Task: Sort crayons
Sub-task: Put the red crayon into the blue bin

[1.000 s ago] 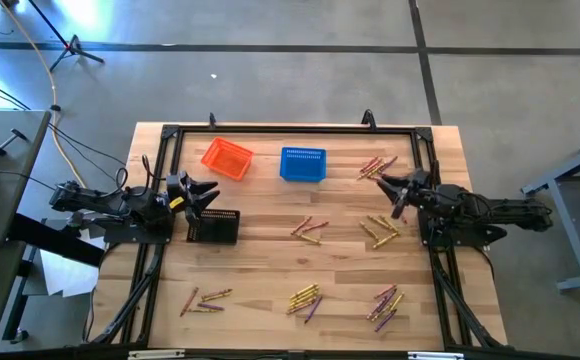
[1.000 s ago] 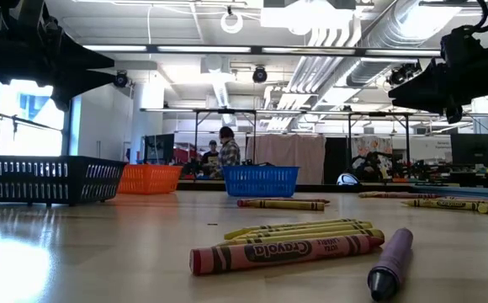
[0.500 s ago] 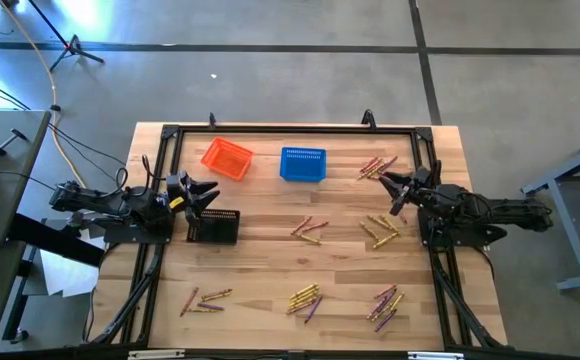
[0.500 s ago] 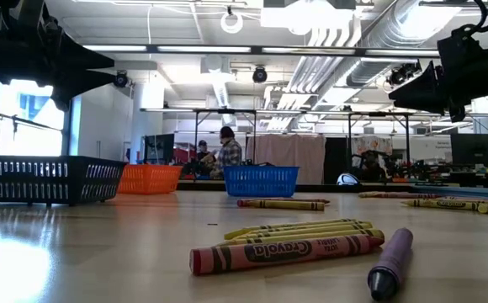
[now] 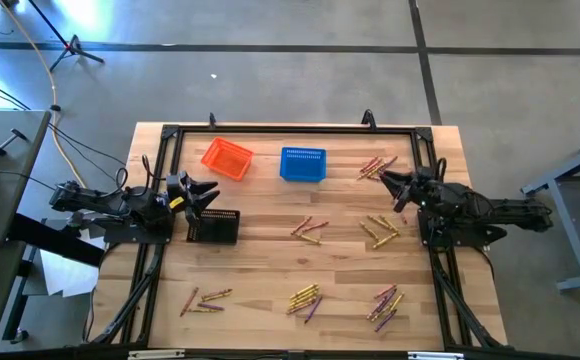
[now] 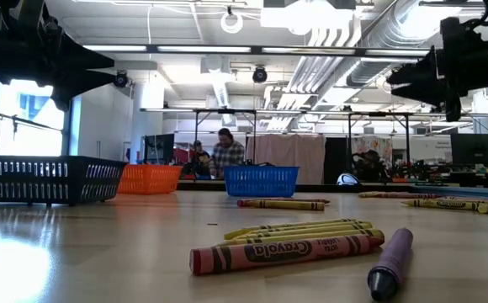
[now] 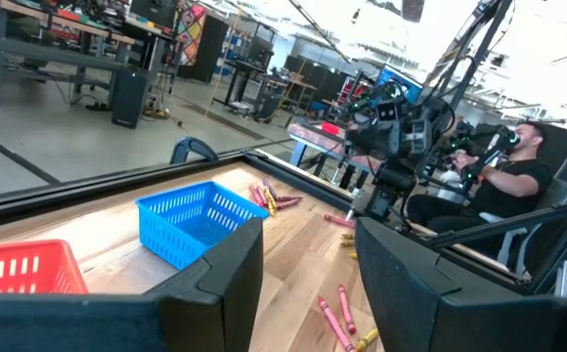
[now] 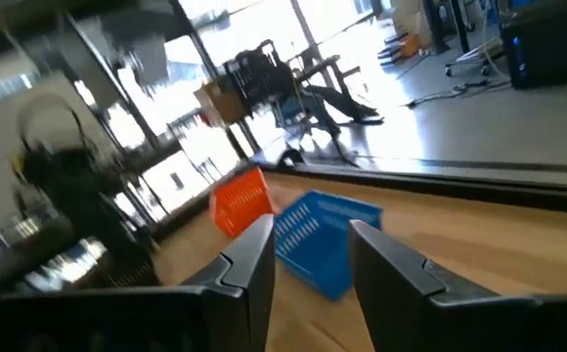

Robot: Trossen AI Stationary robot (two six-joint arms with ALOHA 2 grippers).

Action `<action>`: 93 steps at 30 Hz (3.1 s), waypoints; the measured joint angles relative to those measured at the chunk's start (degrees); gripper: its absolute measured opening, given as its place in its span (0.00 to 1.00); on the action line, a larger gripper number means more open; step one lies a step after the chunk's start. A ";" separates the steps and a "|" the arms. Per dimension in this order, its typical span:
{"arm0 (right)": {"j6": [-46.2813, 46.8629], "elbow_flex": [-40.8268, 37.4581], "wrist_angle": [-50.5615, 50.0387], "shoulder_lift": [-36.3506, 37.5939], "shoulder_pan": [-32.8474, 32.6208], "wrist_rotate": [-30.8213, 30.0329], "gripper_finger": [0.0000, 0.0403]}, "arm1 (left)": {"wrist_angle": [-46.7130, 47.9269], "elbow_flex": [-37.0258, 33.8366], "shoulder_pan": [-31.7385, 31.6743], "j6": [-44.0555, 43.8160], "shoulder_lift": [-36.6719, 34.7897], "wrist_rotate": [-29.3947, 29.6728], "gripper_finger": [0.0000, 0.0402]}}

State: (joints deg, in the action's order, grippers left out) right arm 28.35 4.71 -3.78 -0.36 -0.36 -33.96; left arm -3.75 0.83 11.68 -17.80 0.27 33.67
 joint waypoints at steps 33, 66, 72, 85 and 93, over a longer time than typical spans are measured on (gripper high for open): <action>10.75 42.38 -67.03 -64.32 15.32 32.06 0.20 | -0.02 -0.01 -0.02 0.00 -0.02 0.00 0.38; 0.03 42.27 -65.07 -85.40 29.28 29.34 0.33 | -0.02 0.01 -0.02 0.00 -0.02 0.00 0.38; -3.45 42.27 -64.46 -86.49 32.29 29.60 0.33 | -0.02 0.00 -0.02 0.00 -0.02 -0.01 0.38; -4.56 41.14 -61.49 -86.49 34.88 32.67 0.33 | -0.02 0.01 0.00 -0.02 -0.02 0.00 0.38; -2.35 31.47 -53.93 -86.22 34.92 39.23 0.33 | 0.00 0.01 0.00 0.00 0.00 0.00 0.38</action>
State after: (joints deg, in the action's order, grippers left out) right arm 26.00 36.18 -57.71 -86.58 34.56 5.27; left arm -3.75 0.84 11.68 -17.80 0.27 33.67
